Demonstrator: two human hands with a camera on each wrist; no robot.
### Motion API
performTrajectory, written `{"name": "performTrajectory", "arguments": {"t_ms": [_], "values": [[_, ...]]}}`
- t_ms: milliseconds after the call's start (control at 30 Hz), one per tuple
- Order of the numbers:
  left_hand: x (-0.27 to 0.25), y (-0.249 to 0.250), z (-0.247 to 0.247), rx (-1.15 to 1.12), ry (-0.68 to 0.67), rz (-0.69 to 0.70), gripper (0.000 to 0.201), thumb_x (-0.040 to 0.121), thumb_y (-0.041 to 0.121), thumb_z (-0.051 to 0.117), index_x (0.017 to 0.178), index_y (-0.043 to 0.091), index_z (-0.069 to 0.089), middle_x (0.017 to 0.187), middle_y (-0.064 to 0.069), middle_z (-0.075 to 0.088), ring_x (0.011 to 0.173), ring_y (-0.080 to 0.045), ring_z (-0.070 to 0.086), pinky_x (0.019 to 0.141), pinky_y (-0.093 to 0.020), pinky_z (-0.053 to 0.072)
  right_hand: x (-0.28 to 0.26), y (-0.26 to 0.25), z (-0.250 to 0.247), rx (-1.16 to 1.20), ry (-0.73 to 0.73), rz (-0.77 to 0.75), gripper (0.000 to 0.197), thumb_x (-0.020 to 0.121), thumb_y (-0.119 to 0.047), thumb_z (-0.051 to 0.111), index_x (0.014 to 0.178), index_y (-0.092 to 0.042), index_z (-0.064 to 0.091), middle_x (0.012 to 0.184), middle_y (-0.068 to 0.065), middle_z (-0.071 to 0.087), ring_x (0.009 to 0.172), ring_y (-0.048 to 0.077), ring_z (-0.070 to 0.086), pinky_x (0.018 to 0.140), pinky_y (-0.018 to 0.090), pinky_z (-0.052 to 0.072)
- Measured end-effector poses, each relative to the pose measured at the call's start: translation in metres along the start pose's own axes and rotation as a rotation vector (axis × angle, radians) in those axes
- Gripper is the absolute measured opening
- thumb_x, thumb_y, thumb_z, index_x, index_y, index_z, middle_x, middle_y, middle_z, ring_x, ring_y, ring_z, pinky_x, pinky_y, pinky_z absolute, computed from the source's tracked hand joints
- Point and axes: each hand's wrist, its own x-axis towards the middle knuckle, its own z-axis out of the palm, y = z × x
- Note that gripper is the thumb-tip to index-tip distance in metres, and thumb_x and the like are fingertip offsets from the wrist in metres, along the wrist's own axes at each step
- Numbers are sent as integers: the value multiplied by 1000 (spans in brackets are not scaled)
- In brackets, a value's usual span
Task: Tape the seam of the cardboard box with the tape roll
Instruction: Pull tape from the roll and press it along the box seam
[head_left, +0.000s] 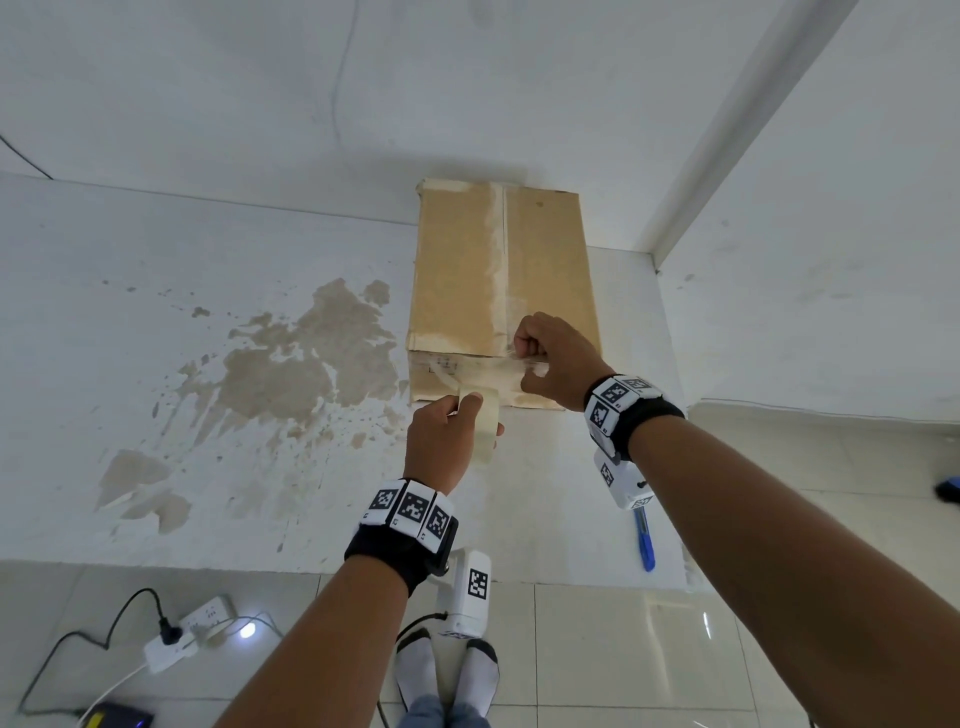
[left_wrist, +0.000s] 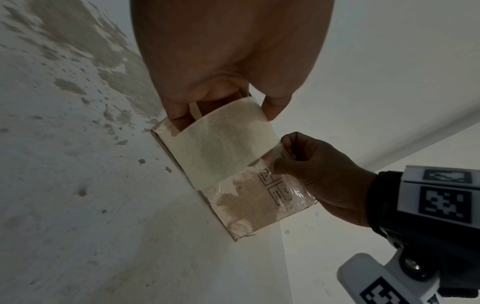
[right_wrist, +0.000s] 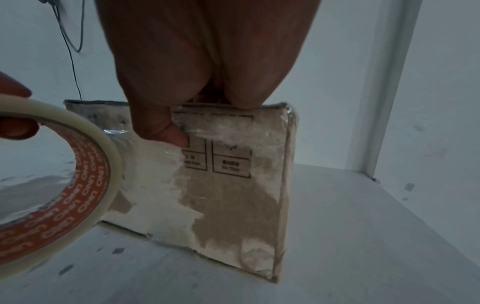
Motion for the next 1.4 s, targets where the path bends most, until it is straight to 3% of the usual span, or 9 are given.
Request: {"name": "performTrajectory", "arguments": {"t_ms": [200,267,433,700,833,967,1133,1233,1400], "values": [[-2,0,-3,0,-1,-4,34,97,29,51,91,0,69,65,4,79,80,-33,76,80,-46,58,-3,-7,17,-115,131,53,30,67,-23,71,78,-23,43,78,-9,46,72,18,42,68,33,37],[-3,0,-5,2,2,-11,30,97,28,52,86,6,69,64,3,78,77,-32,76,77,-44,59,-3,-12,25,-195,177,89,33,69,-33,71,79,-23,41,79,-7,46,73,19,41,67,34,33],[2,-4,-12,-13,20,-28,32,97,26,53,93,-1,70,67,-1,79,67,-27,74,79,-48,62,-1,-20,31,-231,220,139,39,68,-50,66,79,-25,38,79,-9,44,75,18,40,70,32,26],[8,1,-14,-14,21,-14,30,96,26,54,86,5,72,64,1,78,65,-25,73,81,-49,62,-1,-17,26,-161,227,111,33,74,-44,67,76,-24,40,76,-9,45,73,17,42,70,31,29],[8,2,-12,-18,8,1,41,94,30,53,93,-8,68,65,2,79,75,-41,73,82,-55,60,0,-18,28,-193,221,125,36,67,-41,71,76,-25,40,75,-11,42,72,17,40,68,32,30],[7,2,-10,-2,0,6,37,96,27,52,90,-4,70,64,3,78,79,-38,74,83,-53,59,0,-20,30,-212,230,140,34,67,-41,69,77,-25,40,76,-11,42,72,16,40,68,30,26],[8,3,-10,1,-10,-6,29,96,28,53,82,9,71,66,1,79,68,-28,74,81,-50,62,-3,-12,20,-62,203,71,22,71,-23,69,77,-20,48,74,-10,48,71,14,42,72,28,31],[6,5,-10,1,-13,-2,37,93,33,54,87,1,71,67,1,79,72,-34,75,80,-51,62,-5,-9,13,-17,166,59,21,67,-11,67,78,-20,52,76,-10,52,71,14,45,70,25,36],[2,6,-11,21,-17,33,55,82,44,49,92,-7,69,69,-1,80,78,-43,73,81,-56,59,-4,-19,19,19,275,129,27,64,-29,74,70,-20,50,69,-7,52,66,16,46,64,24,38]]}}
